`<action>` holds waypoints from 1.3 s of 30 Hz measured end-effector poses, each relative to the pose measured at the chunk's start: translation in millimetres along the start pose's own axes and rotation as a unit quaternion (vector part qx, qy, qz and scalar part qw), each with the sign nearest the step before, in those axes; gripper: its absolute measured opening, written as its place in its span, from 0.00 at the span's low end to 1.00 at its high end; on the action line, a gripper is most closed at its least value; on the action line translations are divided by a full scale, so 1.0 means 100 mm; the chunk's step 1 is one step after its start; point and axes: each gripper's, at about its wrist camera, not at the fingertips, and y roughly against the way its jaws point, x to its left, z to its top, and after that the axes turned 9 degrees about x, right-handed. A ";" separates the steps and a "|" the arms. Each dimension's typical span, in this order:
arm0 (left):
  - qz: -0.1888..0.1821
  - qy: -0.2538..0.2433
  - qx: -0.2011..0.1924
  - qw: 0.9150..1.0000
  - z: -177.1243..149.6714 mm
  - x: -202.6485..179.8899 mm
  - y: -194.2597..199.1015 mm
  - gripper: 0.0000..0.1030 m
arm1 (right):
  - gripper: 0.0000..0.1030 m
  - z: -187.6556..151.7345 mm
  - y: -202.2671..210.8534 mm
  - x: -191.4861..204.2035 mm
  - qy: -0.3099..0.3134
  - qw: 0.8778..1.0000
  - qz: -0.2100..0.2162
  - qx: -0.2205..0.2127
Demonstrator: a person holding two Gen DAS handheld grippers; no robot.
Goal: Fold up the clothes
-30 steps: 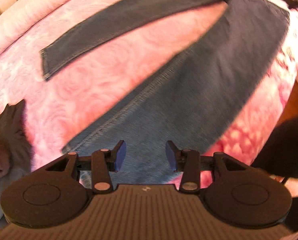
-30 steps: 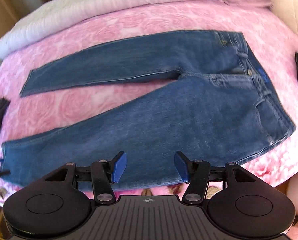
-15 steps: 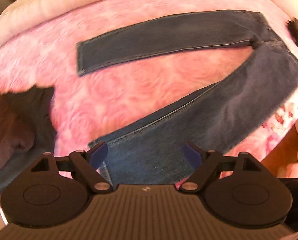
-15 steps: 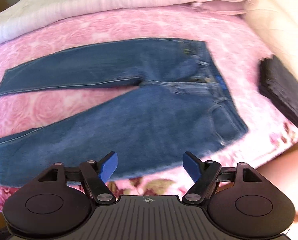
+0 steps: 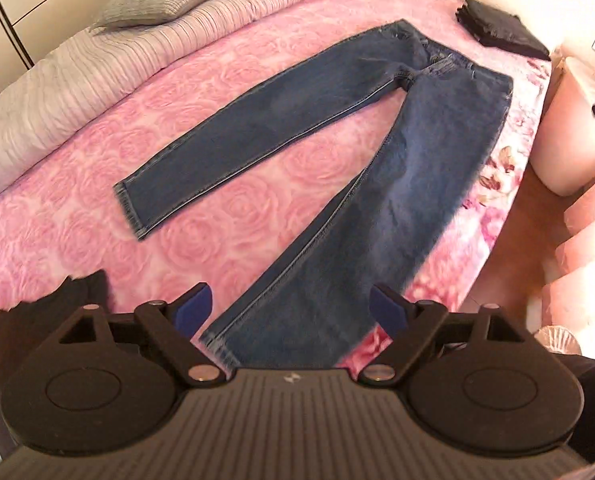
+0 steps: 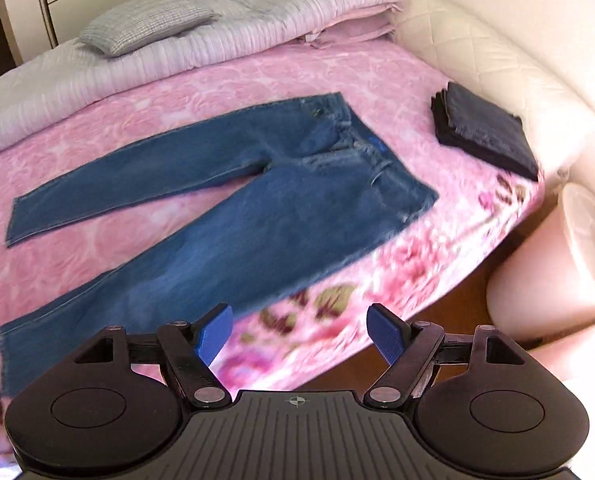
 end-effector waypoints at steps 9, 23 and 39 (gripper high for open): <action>0.000 0.036 -0.008 0.999 -0.44 0.12 0.16 0.88 | 0.75 -0.46 0.24 0.38 0.013 1.000 0.004 -0.002; 0.007 0.043 -0.017 0.999 -0.52 0.08 0.13 0.96 | 0.75 -0.58 0.29 0.24 -0.002 1.000 0.006 -0.012; 0.065 -0.064 -0.018 0.996 -0.22 -0.61 -0.77 0.97 | 0.79 -0.12 -0.39 -0.53 0.107 0.991 -0.070 -0.036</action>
